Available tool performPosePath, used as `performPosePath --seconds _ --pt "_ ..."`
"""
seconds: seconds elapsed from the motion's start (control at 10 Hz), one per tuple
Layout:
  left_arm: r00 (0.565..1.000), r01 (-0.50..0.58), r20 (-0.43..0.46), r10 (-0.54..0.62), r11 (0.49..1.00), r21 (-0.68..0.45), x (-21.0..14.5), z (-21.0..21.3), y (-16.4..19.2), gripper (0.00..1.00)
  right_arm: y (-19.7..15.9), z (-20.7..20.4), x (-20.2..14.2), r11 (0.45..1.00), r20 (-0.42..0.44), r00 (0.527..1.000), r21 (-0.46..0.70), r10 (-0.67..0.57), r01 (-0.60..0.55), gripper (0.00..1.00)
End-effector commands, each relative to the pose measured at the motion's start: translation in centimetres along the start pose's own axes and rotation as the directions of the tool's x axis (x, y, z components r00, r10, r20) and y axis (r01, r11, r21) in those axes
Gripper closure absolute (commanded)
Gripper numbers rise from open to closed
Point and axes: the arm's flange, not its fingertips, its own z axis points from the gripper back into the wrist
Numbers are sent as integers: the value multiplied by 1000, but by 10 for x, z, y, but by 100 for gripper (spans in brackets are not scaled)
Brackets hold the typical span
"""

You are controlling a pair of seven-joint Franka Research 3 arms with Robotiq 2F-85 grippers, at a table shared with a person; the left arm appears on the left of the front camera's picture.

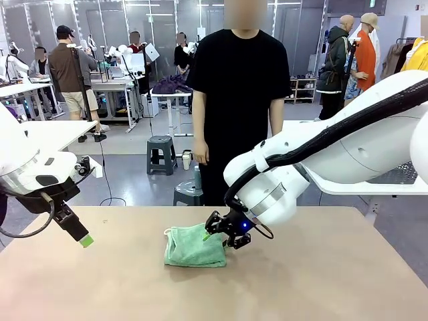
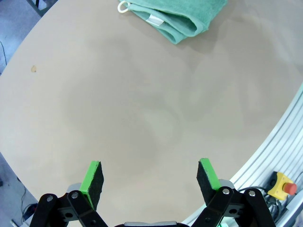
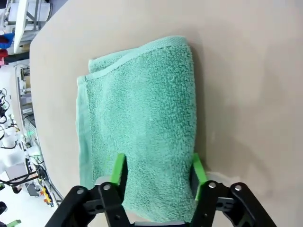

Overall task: Fold the towels and place them in the basket.
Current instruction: Place the folded Towel with hook on the right side of the table.

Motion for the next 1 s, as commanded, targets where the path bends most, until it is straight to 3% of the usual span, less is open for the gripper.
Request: performPosePath --seconds 0.0,0.6,0.7,0.8,0.9 --pt "1000 -10 -3 10 1000 10 3 0 0 0 -5 -8 -2 1000 14 1000 0 25 -25 100" --pt "1000 -10 -3 10 1000 10 3 0 0 0 17 3 -16 998 48 999 -57 22 -19 100" --pt "1000 -10 -3 10 1000 10 3 0 0 0 31 10 -21 993 48 999 -114 9 -4 100" --pt "1000 -10 -3 10 1000 10 3 0 0 0 9 -2 -7 999 24 999 -26 36 -35 100" --pt "1000 -10 -3 10 1000 10 3 0 0 0 9 -2 -7 999 24 999 -26 36 -35 100"
